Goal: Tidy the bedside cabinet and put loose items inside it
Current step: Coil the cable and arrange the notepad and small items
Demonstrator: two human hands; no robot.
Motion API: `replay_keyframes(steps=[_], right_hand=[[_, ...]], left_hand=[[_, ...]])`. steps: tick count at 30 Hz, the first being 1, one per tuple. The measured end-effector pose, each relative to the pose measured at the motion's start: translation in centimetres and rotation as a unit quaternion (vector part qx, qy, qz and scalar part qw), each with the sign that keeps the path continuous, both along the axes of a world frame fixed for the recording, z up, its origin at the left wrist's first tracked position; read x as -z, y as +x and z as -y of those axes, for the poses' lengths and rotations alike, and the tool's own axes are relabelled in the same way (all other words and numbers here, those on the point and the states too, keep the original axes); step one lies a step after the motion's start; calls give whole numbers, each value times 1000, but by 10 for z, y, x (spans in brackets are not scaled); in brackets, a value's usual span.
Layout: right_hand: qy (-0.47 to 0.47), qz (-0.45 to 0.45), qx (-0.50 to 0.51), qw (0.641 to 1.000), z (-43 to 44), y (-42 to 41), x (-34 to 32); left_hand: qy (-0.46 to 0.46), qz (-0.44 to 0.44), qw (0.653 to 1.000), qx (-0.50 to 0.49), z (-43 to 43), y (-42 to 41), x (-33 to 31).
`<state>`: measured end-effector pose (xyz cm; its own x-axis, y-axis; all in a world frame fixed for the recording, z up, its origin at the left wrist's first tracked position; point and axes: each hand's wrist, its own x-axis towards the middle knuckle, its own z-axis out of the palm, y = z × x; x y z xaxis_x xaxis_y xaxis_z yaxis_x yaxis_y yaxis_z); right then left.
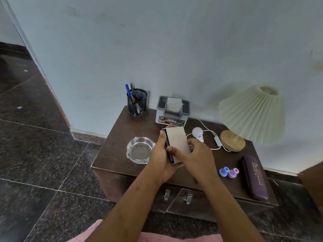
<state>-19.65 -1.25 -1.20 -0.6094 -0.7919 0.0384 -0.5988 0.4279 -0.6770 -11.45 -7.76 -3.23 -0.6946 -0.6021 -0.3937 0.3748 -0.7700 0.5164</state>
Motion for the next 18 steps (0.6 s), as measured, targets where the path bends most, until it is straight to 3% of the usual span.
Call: replay_keyframes(steps=[5,10,18], right_hand=[[-49,95,-9,994,2,-4,3],[-86,263,-6,961,-1,-12,2],[-123,347,-15,930,-2,-12,-1]], left_hand=[[-20,-10,1000,9,2,0,1],[-49,-17,999,-8,-1,-4,0],[-148,-23,989,-11,-1,-4,0]])
